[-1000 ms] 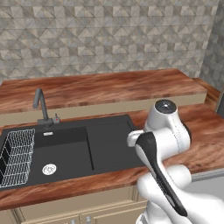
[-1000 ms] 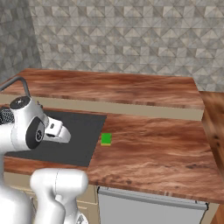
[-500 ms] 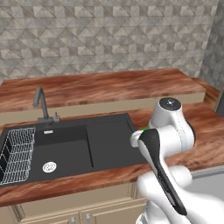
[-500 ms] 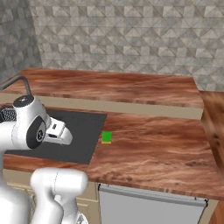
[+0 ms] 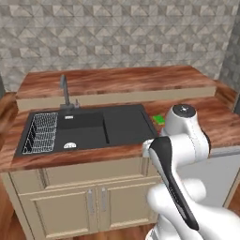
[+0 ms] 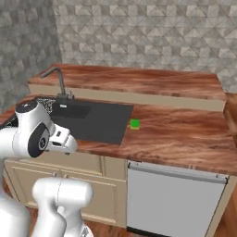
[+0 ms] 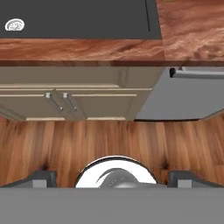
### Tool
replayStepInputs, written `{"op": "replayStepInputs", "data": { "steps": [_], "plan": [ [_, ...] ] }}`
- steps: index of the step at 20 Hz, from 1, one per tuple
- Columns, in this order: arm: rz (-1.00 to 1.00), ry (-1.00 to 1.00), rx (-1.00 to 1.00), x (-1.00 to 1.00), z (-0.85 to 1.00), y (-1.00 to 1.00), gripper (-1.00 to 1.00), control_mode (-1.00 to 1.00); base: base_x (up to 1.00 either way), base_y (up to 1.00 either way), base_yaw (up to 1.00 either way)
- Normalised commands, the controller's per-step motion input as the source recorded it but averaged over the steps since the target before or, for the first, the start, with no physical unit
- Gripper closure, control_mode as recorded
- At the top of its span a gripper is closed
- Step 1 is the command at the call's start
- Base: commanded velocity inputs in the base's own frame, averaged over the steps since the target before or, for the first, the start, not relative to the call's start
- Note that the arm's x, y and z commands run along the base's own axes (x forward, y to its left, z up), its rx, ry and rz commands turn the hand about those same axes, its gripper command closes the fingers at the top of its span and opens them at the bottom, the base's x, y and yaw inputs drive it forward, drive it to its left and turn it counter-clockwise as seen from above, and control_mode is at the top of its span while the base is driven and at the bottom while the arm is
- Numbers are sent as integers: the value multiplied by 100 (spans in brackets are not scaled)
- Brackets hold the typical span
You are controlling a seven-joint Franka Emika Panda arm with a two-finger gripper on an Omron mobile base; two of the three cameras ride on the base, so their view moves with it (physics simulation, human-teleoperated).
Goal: Restock the sink supplies by placing the sponge and soap dispenser on the counter and next to the sink. Make sure the soap dispenser is upright.
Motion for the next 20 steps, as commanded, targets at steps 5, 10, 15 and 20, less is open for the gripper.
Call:
{"op": "replayStepInputs", "data": {
  "steps": [5,10,15,20],
  "plan": [
    [0,0,0,0,0,0,-100,100,2,95,50],
    [0,0,0,0,0,0,-100,100,0,93,59],
    [0,0,0,0,0,0,-100,100,-12,76,64],
    [0,0,0,0,0,0,-100,100,-29,12,55]
  ]
}}
